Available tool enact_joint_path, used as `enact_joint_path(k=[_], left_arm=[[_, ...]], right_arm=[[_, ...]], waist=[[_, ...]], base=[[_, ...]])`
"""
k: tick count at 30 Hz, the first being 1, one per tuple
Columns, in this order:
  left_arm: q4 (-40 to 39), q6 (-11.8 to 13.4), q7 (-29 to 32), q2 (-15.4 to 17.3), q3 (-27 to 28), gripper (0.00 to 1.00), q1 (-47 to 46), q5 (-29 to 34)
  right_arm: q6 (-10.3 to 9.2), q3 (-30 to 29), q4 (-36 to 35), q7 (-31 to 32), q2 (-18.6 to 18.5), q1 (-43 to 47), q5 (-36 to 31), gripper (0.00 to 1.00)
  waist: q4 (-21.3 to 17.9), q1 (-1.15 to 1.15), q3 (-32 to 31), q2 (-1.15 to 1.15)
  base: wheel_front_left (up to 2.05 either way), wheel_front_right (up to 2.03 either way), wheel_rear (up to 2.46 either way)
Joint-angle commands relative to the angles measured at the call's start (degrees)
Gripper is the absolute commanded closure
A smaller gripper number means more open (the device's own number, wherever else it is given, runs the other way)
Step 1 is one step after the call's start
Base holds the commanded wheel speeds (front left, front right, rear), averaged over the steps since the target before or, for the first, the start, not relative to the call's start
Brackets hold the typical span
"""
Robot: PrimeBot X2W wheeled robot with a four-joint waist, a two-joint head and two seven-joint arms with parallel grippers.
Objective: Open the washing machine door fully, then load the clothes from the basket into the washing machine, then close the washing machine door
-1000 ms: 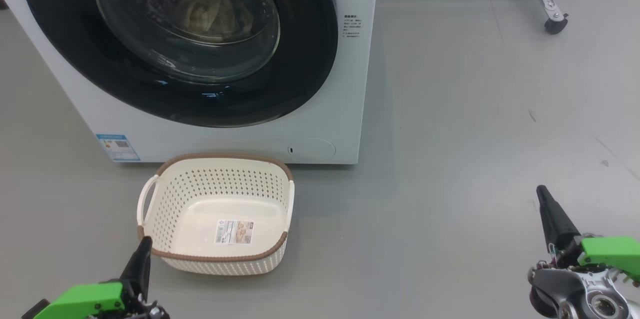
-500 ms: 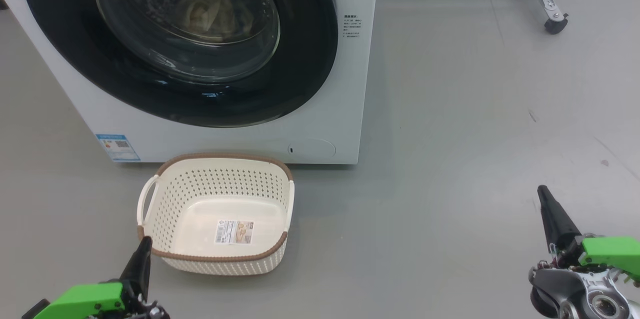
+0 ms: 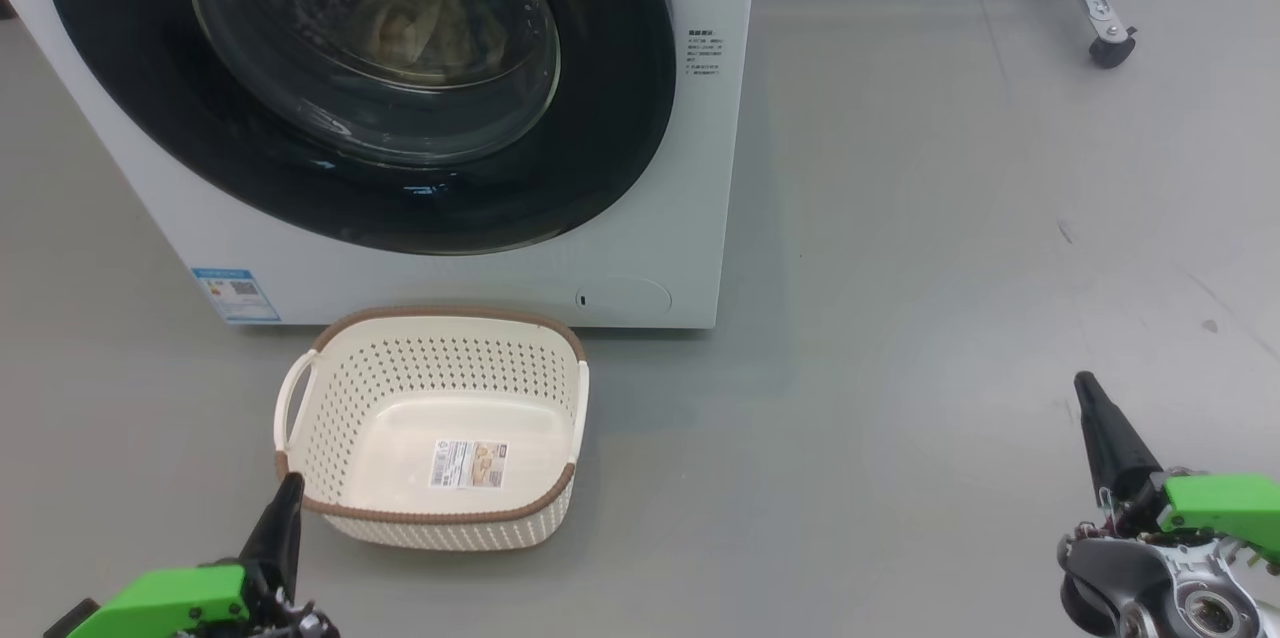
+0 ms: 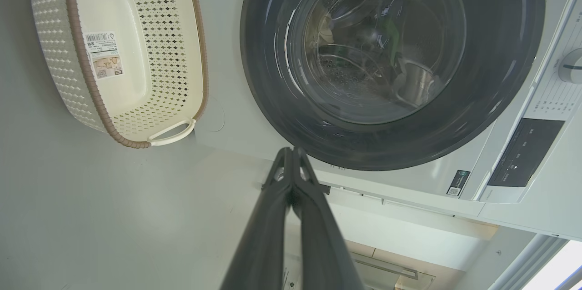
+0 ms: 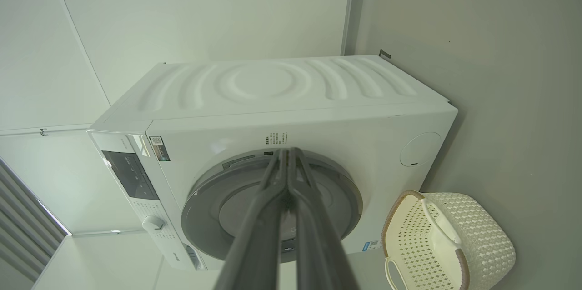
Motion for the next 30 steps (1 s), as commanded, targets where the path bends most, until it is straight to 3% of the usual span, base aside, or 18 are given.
enact_joint_path(k=[1,30], left_arm=[[-1.6,-0.4,0.5,0.5,2.3,1.00,-2.9,0.5],[-1.6,-0.4,0.6,0.4,2.4,1.00,-2.9,0.6]], right_arm=[[-0.17,0.9,-1.8,0.3,-0.6,-3.3,-0.4,1.00],[-0.17,0.6,-1.8,0.5,-0.4,-3.3,-0.7,1.00]], waist=[[0.0,0.00,0.0,0.00],[0.0,0.00,0.0,0.00]], base=[[0.00,0.00,0.00],[0.00,0.00,0.00]])
